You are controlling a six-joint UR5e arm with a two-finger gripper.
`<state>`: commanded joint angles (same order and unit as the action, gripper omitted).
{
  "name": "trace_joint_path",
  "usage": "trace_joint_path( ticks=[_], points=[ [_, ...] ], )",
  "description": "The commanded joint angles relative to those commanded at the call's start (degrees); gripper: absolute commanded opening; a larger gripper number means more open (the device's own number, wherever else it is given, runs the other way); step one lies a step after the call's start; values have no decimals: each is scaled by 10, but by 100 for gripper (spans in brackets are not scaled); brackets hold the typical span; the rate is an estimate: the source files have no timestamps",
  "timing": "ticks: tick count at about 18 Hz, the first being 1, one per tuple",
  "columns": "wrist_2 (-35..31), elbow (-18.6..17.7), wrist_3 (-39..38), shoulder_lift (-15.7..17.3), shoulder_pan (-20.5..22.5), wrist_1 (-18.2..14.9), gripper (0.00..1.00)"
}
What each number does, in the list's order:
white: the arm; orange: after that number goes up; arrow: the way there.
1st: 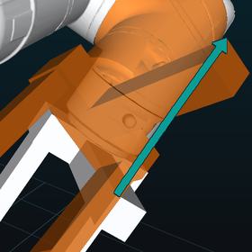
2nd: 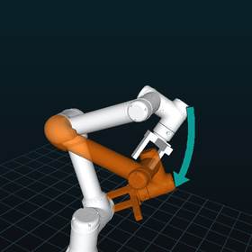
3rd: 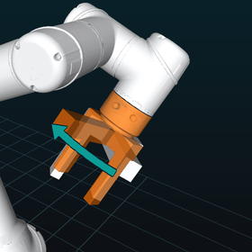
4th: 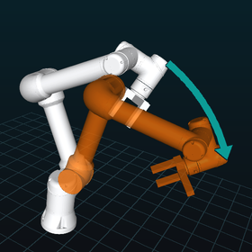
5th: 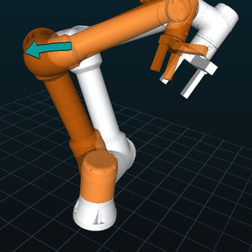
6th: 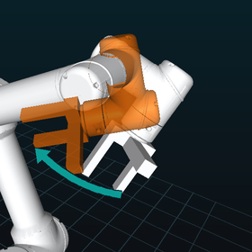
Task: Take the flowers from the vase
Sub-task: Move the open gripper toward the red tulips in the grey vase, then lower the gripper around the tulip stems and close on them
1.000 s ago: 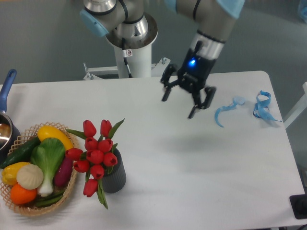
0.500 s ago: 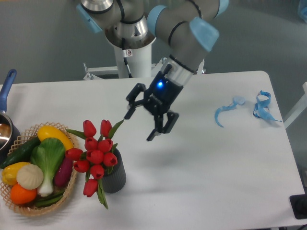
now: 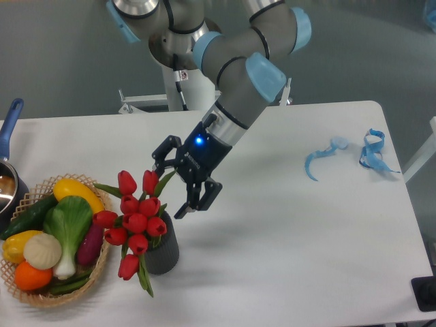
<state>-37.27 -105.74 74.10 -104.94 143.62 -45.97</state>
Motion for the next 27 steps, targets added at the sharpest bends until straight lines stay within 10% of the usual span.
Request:
trace_joint_path(
  ticks=[17, 23, 27],
  points=[
    [0, 35, -77, -41, -42, 29, 100],
    [1, 38, -77, -41, -41, 33, 50],
    [0, 38, -76, -40, -40, 33, 45]
  ],
)
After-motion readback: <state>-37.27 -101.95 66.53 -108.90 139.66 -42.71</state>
